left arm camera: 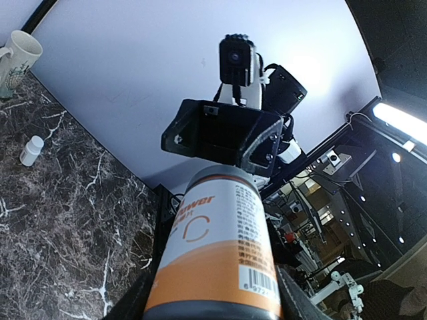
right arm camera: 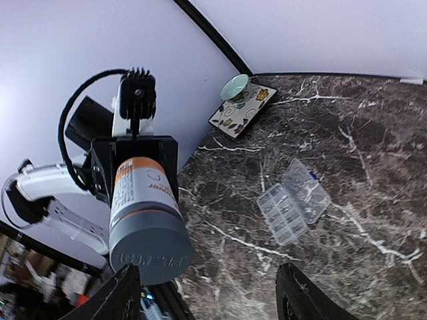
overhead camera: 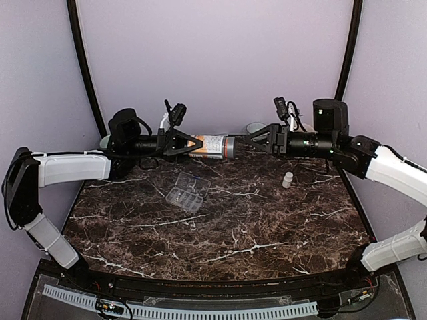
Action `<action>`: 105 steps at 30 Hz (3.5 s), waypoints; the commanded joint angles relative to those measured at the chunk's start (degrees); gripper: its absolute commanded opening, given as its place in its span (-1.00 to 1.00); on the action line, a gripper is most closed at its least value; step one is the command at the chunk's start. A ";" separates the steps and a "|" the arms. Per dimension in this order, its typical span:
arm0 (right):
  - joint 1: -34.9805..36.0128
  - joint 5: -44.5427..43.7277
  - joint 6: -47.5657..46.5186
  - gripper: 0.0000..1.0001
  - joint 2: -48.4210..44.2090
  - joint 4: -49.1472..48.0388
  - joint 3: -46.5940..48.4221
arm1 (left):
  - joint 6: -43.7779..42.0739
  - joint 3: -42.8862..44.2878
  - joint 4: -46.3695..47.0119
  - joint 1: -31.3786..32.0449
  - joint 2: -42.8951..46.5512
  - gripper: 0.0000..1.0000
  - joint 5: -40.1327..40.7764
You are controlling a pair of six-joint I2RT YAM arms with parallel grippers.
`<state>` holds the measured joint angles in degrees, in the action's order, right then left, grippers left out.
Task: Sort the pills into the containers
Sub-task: Pass from the right arm to the left, then unscrew the lid of the pill bottle.
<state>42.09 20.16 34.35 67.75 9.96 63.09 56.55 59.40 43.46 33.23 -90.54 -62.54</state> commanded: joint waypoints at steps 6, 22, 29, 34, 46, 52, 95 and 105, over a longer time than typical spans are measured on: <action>-3.65 18.43 26.79 0.36 5.37 -14.54 0.94 | -9.60 -0.20 -6.11 -0.21 5.99 -0.96 4.00; -3.67 22.44 31.25 0.33 8.57 -17.32 1.09 | -11.82 2.24 -8.32 -0.19 4.48 -1.00 3.87; -3.67 23.29 31.56 0.34 10.32 -18.48 2.02 | -11.47 3.13 -8.40 -0.19 3.75 -1.00 3.39; -3.67 23.46 31.91 0.35 11.03 -19.61 2.04 | -11.29 3.49 -8.49 -0.19 3.62 -1.00 3.11; -2.68 24.45 32.81 0.31 13.08 -21.18 4.31 | -11.02 3.83 -8.64 0.03 3.10 -1.00 2.97; -2.37 24.48 31.64 0.00 13.52 -19.79 5.19 | -11.12 3.95 -8.75 0.08 3.04 -1.00 3.09; 17.53 -24.92 -36.79 -0.44 4.63 6.48 7.93 | 9.77 6.70 11.58 0.08 -3.58 -1.00 -2.64; 19.53 -32.25 -41.25 -0.07 4.83 4.07 6.23 | 11.79 6.54 13.78 0.15 -4.28 -1.00 -3.80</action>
<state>61.21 -7.68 -4.40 71.72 14.00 70.70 66.50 63.57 51.83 33.06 -95.68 -68.95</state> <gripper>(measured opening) 0.472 0.523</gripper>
